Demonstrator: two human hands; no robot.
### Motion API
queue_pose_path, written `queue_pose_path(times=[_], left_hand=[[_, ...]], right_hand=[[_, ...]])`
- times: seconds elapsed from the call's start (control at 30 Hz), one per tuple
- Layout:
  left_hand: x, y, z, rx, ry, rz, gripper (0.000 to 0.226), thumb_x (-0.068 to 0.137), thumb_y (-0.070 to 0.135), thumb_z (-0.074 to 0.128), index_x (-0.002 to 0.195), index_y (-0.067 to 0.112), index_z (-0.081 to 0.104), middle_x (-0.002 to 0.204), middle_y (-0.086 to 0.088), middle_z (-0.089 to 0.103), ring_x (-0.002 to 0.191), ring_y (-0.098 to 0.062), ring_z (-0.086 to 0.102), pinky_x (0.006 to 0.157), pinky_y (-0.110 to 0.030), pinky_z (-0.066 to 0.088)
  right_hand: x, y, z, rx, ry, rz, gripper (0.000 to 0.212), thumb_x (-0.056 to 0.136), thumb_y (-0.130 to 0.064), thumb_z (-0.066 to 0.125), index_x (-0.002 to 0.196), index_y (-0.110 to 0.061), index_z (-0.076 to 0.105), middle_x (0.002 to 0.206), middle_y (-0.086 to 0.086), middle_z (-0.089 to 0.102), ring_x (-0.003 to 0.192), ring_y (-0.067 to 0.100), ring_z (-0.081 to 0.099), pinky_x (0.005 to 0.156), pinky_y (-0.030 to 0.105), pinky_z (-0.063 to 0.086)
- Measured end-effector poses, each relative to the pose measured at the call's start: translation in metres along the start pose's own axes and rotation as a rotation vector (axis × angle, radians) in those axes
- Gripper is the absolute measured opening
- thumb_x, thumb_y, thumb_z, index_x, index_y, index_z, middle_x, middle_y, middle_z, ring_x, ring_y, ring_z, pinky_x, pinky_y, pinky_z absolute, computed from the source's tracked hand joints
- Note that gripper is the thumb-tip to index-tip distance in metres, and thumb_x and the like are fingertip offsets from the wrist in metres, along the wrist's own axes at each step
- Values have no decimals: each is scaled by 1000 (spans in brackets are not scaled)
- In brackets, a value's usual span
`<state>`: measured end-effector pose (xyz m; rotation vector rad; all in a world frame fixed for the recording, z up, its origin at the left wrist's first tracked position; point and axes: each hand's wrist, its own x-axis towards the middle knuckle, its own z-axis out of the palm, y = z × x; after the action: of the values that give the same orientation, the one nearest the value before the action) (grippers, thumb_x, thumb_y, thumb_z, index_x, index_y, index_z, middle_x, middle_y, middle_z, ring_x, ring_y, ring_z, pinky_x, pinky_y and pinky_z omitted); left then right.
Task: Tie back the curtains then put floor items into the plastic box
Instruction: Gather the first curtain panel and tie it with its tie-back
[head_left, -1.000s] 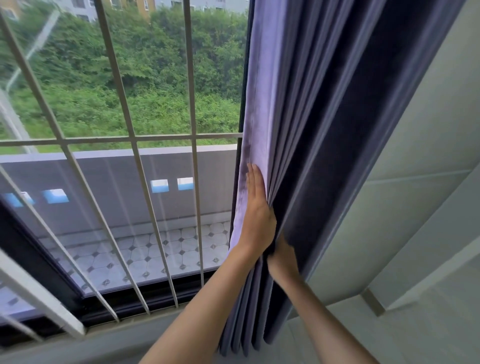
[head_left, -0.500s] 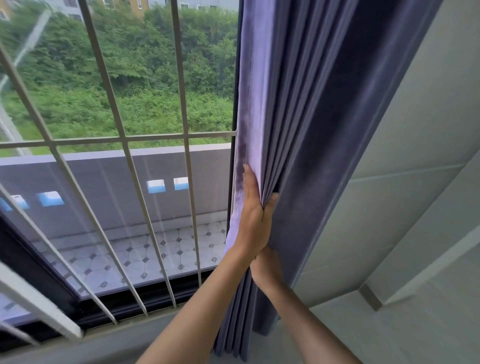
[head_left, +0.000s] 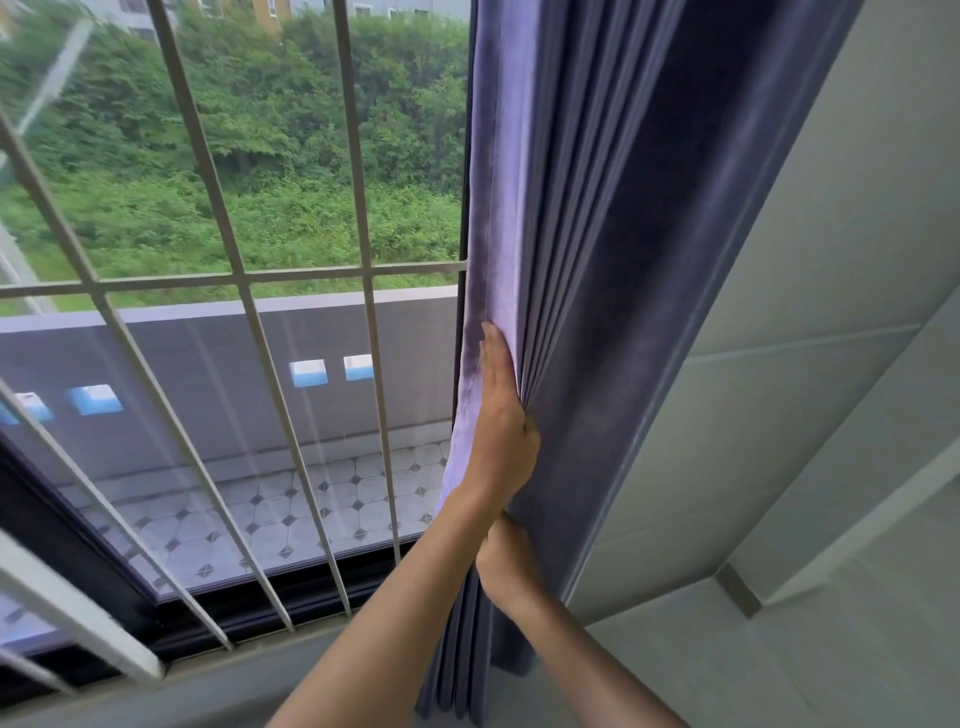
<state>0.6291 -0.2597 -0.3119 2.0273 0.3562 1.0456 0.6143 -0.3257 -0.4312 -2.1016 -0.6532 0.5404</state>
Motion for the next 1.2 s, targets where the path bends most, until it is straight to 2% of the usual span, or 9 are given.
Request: queue_pose_path(times=[0.1,0.2,0.37,0.47,0.57,0.7,0.83,1.03,1.2], left_hand=[[1,0,-2,29,24,-5,102,71,-26,40,145,22,-10,149,25,-15,138,13,-17,116,-14,-2],[6,-9,-4,61,18,1,105,67,-27,38,152,19,-2,157,19,-11,142,7,-14,112,-7,1],[10,-15,-6,61,-14,-47,110,65,-26,39,153,26,-4,159,17,-9,147,-3,-8,114,-21,6],[8,-14,-10,60,-32,-62,112,65,-26,35,152,30,-6,158,21,-13,146,-3,-8,107,-6,7],[8,-15,-13,48,-28,-73,110,66,-27,34,153,30,-2,158,21,-9,147,-4,-3,106,-4,10],[8,-19,-14,24,-48,-80,109,68,-26,35,152,34,-1,159,18,-1,148,-8,5,110,-16,18],[6,-20,-13,3,-74,-108,110,70,-26,37,151,38,-2,159,19,1,148,-9,10,116,-36,23],[5,-8,-18,11,-60,-29,103,79,-23,47,153,29,-2,157,23,-15,144,4,-11,107,-1,9],[2,-13,-16,-1,-58,-6,99,83,-19,48,153,28,-3,158,20,-12,147,-4,-8,116,-22,13]], right_hand=[[-10,17,2,-17,-144,7,49,89,-11,40,131,-37,44,80,-1,58,65,17,51,50,15,37],[-17,19,-14,72,-99,-32,64,86,-9,49,134,-51,41,95,-2,67,86,22,65,60,15,44],[-10,-17,-82,183,318,-270,35,79,-20,58,95,-50,63,97,-18,69,90,10,69,85,40,56],[-4,-59,-154,183,727,-581,39,76,-24,57,114,-30,62,120,1,63,112,26,61,96,45,50],[4,-86,-224,294,983,-687,76,79,-14,67,145,-21,31,151,6,32,137,22,39,105,36,44],[29,-96,-274,490,677,-499,92,78,-25,78,149,-26,20,149,2,39,132,11,44,104,30,44],[47,-77,-254,341,422,-346,61,78,-2,76,132,-11,50,124,9,63,108,22,63,81,27,55],[52,-51,-189,76,342,-167,47,72,-10,56,118,-7,61,108,13,67,107,30,63,86,37,49],[28,-50,-135,-117,178,-208,30,89,1,50,115,-8,61,98,-3,65,92,12,63,66,6,39]])
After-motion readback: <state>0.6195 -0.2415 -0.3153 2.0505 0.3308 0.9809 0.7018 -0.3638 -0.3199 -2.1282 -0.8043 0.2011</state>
